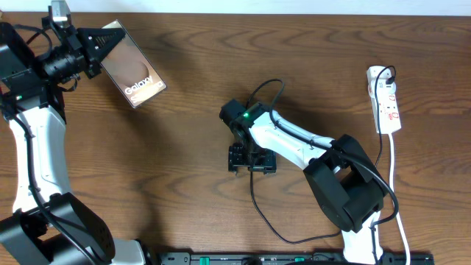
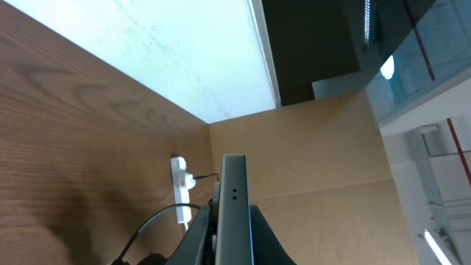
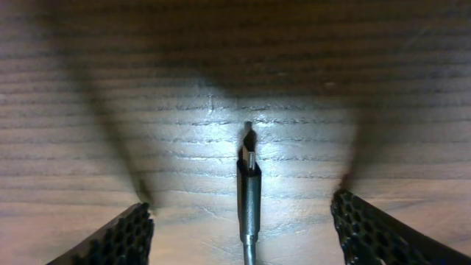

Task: Plug charger to phone and switch on socket
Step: 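Lower and close the right gripper on the cable's plug end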

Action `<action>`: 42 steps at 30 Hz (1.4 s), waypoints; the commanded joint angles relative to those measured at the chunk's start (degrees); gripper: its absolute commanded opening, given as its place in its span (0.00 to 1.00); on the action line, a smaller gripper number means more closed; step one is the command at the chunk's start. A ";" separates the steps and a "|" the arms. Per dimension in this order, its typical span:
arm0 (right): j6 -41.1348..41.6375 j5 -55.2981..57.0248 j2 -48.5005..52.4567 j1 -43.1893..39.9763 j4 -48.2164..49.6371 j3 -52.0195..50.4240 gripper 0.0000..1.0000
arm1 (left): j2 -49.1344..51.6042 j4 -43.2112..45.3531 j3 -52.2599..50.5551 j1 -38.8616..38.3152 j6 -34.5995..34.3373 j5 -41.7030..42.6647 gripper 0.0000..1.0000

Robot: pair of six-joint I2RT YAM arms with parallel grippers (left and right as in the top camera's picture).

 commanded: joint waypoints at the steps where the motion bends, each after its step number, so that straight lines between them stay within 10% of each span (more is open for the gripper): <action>1: 0.02 0.48 0.17 -0.33 0.17 -0.44 0.74 | -0.22 0.28 0.09 0.11 0.83 1.97 0.07; 42: 0.02 0.46 0.17 -0.33 0.26 -0.44 0.21 | -0.22 0.28 0.09 0.11 1.42 1.97 0.07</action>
